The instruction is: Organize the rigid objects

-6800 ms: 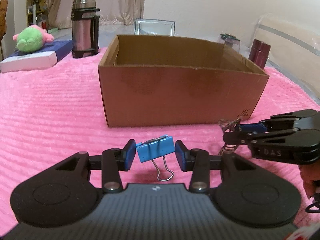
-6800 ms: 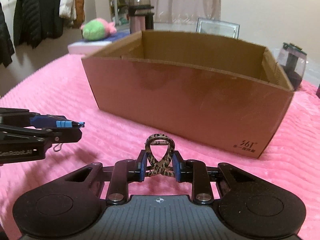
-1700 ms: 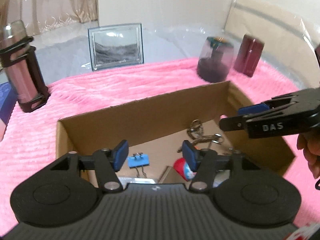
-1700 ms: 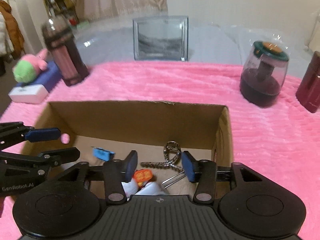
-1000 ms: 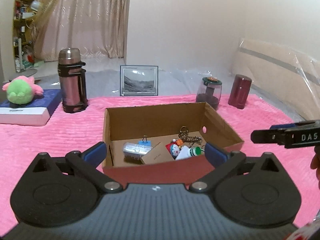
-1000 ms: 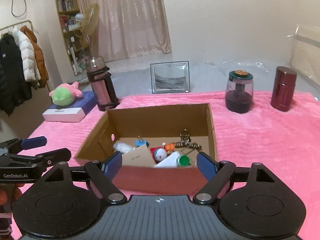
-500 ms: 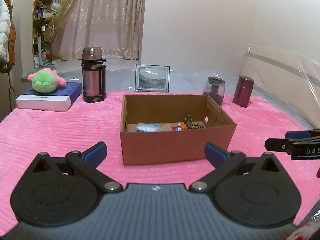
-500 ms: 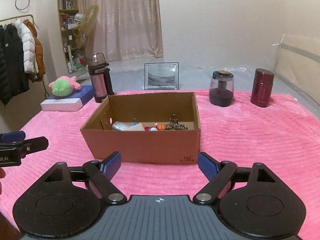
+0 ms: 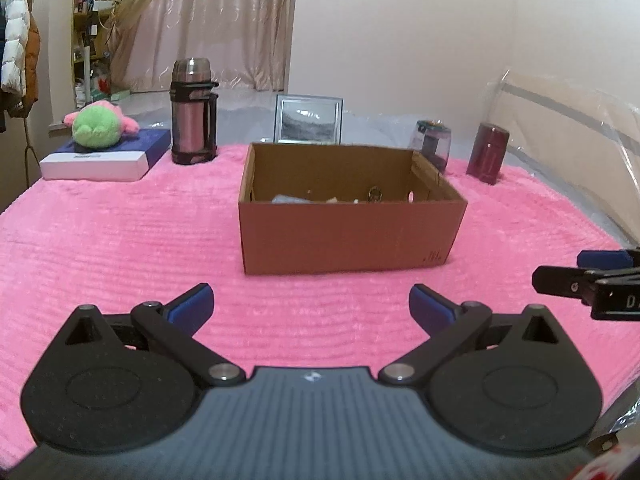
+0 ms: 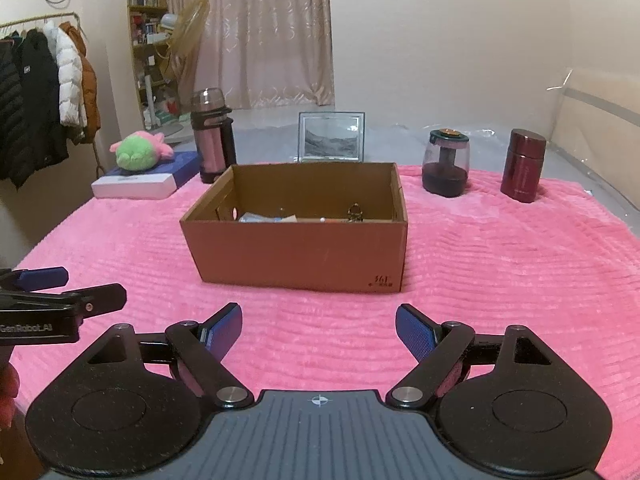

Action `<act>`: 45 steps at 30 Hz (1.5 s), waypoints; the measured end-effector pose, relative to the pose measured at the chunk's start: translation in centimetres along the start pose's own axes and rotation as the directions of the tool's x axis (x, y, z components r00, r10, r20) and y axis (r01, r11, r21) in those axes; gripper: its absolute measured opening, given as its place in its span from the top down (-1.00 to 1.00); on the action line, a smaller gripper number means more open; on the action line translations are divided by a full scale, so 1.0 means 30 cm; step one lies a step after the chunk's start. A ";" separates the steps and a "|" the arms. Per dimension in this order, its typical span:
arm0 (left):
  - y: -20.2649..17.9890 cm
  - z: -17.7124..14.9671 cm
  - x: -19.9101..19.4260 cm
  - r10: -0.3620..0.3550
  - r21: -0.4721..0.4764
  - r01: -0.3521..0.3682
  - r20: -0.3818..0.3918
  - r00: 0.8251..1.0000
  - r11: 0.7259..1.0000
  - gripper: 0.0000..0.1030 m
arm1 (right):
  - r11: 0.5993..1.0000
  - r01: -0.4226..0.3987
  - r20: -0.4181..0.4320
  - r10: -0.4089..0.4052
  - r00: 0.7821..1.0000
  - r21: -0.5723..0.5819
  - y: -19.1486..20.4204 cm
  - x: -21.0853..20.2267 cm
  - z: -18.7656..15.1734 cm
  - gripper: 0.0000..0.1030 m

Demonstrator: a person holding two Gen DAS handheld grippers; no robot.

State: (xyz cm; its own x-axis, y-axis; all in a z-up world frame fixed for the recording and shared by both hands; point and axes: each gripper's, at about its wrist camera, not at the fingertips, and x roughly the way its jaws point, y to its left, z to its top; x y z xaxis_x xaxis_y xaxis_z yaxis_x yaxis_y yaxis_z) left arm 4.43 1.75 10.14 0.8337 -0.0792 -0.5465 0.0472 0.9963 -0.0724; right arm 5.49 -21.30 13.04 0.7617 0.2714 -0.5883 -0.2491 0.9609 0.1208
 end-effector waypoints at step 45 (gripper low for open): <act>-0.051 -0.146 0.028 0.033 0.024 -0.031 -0.086 0.996 0.999 -0.99 | 0.999 0.038 -0.046 -0.038 0.998 -0.008 0.018 0.012 -0.172 -0.57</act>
State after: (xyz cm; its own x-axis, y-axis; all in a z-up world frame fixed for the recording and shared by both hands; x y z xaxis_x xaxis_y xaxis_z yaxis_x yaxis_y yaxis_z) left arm 2.65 0.01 6.16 0.7842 -0.0489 -0.6186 0.0346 0.9988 -0.0351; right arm 2.55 -20.96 8.78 0.7421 0.2318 -0.6289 -0.2248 0.9700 0.0923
